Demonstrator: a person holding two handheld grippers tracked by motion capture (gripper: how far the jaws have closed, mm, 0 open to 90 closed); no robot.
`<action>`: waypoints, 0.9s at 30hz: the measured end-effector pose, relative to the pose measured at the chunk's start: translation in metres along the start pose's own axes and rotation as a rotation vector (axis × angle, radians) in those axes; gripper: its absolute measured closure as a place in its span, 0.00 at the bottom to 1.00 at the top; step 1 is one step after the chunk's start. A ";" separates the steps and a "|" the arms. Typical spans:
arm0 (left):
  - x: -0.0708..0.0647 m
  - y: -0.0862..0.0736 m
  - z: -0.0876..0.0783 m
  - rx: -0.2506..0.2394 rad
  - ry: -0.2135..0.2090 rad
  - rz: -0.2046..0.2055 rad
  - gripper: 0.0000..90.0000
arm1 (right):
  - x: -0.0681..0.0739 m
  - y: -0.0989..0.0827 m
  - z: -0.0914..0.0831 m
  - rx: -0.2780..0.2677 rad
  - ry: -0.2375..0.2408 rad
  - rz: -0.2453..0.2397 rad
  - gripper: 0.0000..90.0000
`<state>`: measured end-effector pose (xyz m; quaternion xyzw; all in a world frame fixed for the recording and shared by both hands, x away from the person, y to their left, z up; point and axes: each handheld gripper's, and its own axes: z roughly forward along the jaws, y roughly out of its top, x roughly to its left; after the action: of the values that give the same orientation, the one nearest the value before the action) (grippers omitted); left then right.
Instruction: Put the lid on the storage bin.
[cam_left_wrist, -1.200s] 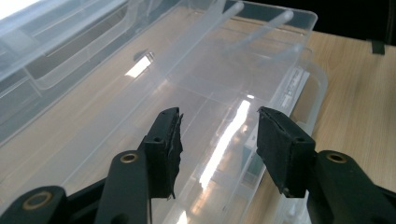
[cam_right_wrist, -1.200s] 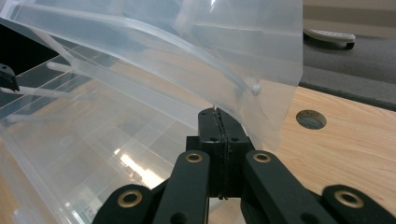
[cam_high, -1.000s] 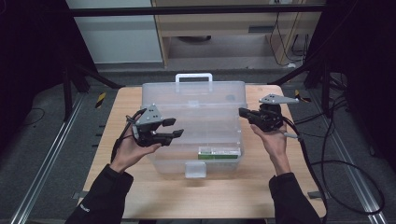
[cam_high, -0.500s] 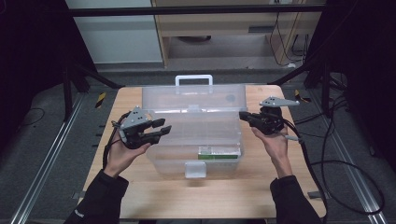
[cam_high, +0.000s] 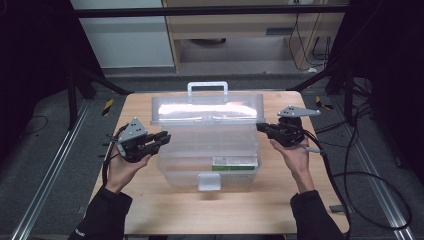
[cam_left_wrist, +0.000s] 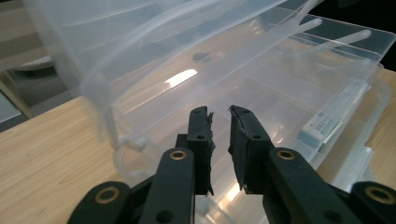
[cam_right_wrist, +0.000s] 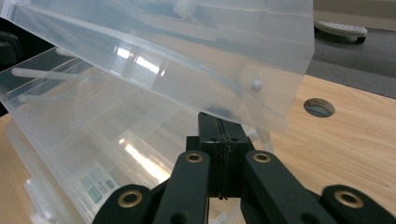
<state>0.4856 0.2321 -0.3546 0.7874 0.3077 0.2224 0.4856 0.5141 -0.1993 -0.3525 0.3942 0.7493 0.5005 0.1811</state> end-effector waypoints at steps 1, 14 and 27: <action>0.002 -0.001 -0.001 -0.001 0.012 -0.008 0.87 | 0.000 -0.001 0.000 0.001 0.001 -0.002 1.00; 0.013 -0.012 -0.010 -0.017 0.073 -0.074 0.96 | 0.004 -0.010 -0.001 0.023 0.001 -0.025 1.00; 0.012 -0.031 -0.008 0.027 0.071 -0.070 0.96 | 0.011 -0.031 -0.008 0.062 -0.025 -0.072 1.00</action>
<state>0.4804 0.2557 -0.3782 0.7743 0.3552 0.2287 0.4712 0.4896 -0.2015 -0.3751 0.3786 0.7759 0.4651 0.1959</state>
